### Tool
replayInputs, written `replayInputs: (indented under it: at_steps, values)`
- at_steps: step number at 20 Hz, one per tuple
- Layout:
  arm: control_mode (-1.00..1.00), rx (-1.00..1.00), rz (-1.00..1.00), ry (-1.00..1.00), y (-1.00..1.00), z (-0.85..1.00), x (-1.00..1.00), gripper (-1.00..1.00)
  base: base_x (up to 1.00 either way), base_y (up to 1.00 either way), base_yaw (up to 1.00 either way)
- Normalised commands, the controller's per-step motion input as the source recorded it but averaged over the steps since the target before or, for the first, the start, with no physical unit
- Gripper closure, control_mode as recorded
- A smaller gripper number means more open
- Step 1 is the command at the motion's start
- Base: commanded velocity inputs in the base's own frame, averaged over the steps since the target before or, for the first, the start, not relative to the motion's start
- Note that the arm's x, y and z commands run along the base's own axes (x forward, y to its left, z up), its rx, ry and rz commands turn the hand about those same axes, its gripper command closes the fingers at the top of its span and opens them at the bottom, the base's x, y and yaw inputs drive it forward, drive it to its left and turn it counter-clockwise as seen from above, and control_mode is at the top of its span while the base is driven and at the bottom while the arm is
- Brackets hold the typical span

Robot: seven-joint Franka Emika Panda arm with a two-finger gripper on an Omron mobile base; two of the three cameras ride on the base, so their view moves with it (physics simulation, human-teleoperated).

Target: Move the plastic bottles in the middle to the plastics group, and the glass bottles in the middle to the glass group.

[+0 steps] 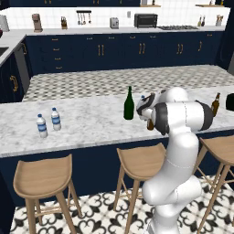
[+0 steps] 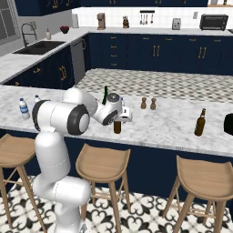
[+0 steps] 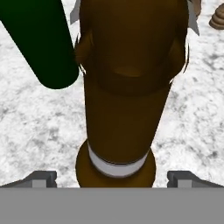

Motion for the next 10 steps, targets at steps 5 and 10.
replayInputs:
  at_steps: [5, 10]
  values:
    - [-1.00, 0.00, 0.00, 0.00, 0.00, 0.00, 0.00, 1.00, 0.00, 0.00, 0.00]
    - [-1.00, 0.00, 0.00, 0.00, 0.00, 0.00, -0.01, 1.00, 0.00, 0.00, 0.00]
